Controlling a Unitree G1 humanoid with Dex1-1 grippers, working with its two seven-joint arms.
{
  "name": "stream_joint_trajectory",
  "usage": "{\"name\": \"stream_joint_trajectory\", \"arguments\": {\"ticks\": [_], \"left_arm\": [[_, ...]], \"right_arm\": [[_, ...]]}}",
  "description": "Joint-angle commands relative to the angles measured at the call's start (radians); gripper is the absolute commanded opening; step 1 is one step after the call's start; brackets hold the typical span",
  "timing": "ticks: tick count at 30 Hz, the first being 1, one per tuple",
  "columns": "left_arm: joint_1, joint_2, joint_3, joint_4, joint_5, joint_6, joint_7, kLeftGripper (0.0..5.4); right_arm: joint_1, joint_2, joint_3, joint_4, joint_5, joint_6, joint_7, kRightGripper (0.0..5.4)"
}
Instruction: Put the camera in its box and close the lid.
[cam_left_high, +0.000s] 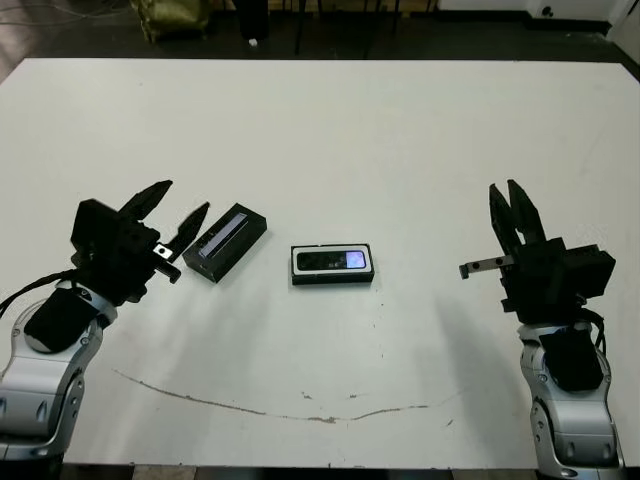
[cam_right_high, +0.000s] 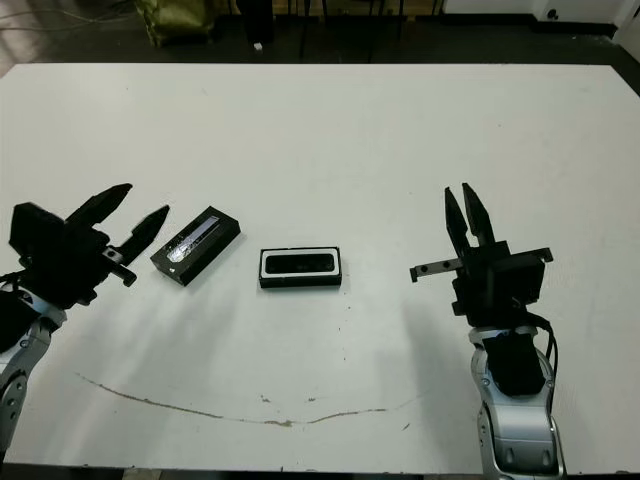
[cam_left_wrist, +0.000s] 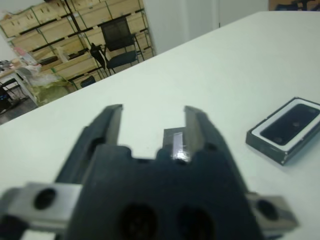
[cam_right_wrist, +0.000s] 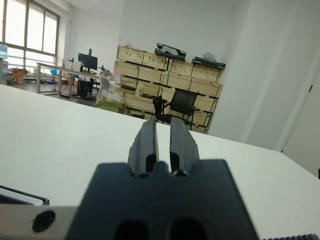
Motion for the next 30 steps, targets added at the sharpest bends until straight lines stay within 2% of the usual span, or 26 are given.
{"name": "stream_joint_trajectory", "arguments": {"ticks": [1, 4, 7, 12, 21, 24, 30], "left_arm": [[-0.003, 0.017, -0.007, 0.027, -0.002, 0.047, -0.016, 3.91], [-0.01, 0.02, -0.007, 0.036, -0.005, 0.076, -0.022, 4.64], [-0.024, 0.003, 0.023, 0.04, -0.099, 0.178, -0.041, 5.36], [-0.042, 0.002, 0.058, 0.058, -0.226, 0.289, -0.072, 5.39], [-0.071, 0.048, 0.068, 0.08, -0.308, 0.405, -0.13, 5.39], [-0.078, 0.06, 0.067, 0.074, -0.318, 0.432, -0.134, 5.39], [-0.085, 0.078, 0.034, 0.062, -0.253, 0.432, -0.096, 5.39]], "right_arm": [[0.017, -0.011, -0.001, -0.006, 0.006, 0.025, 0.006, 0.0], [0.017, -0.013, -0.001, 0.003, 0.001, 0.008, 0.007, 0.0], [0.016, -0.016, 0.0, 0.018, -0.003, -0.01, 0.008, 0.0], [0.019, -0.006, 0.002, 0.022, 0.022, -0.003, 0.011, 0.0], [0.024, -0.005, 0.014, 0.007, -0.004, 0.027, -0.008, 0.0], [0.025, -0.007, 0.016, 0.004, -0.018, 0.024, -0.012, 0.0], [0.029, -0.008, 0.015, -0.003, -0.007, 0.036, -0.006, 0.0]]}}
